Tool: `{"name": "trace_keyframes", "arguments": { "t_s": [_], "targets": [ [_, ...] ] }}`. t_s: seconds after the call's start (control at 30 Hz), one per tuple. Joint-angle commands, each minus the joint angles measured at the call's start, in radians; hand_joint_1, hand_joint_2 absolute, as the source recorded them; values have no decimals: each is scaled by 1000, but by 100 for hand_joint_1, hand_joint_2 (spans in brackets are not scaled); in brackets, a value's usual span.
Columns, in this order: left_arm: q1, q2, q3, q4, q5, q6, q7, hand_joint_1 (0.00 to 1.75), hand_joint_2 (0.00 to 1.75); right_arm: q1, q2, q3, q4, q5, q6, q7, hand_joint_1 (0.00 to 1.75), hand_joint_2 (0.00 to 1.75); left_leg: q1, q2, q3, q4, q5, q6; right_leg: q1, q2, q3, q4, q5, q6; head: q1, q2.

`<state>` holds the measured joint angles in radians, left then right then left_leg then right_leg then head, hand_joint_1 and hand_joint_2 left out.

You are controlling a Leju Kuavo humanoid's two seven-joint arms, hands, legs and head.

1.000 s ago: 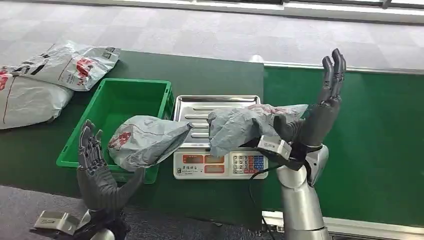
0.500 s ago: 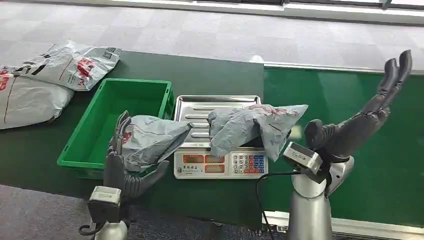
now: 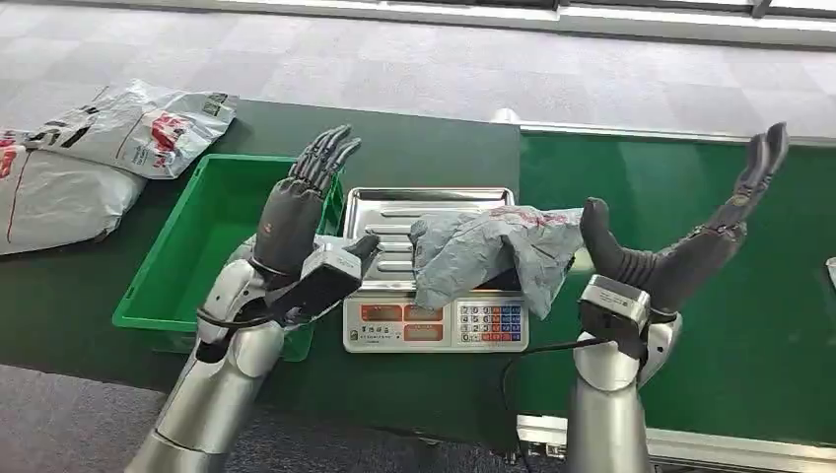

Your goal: Moved the parcel from conveyor to table for the left to box.

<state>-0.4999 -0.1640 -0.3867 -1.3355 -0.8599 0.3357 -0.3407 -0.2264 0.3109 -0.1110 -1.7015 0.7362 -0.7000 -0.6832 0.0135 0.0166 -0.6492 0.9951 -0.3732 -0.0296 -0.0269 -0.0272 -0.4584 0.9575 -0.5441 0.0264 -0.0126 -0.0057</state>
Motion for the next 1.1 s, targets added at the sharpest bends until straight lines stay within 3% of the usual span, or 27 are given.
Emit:
{"name": "trace_keyframes", "arguments": {
  "t_s": [0.03,0.27,0.53,0.83,1.1],
  "targets": [
    [-115,2,-83,180,-11,6,7,0,175,16,38,-65,108,-1,2,6,0,175,1,-2,1,-1,1,1,1,1,2,-2,0,-2,0,0],
    [-121,-4,-88,194,-11,5,7,0,175,16,38,-68,114,-3,2,8,0,175,1,-2,0,-1,1,1,2,0,1,-1,0,-2,0,0],
    [-186,-51,-162,395,-40,-20,9,0,175,8,38,-88,152,7,2,15,0,175,2,-5,0,-2,2,2,2,-1,2,-3,1,-3,0,0],
    [-194,-79,-174,471,125,-197,-117,0,175,-3,38,-100,177,20,2,36,0,175,1,-1,0,0,0,1,1,2,0,-1,1,-2,0,0],
    [-220,-105,-221,508,142,-215,-119,0,175,11,38,-125,142,36,2,65,0,175,0,-2,-1,-1,1,1,1,1,0,-1,1,-2,0,0]
  ]
}}
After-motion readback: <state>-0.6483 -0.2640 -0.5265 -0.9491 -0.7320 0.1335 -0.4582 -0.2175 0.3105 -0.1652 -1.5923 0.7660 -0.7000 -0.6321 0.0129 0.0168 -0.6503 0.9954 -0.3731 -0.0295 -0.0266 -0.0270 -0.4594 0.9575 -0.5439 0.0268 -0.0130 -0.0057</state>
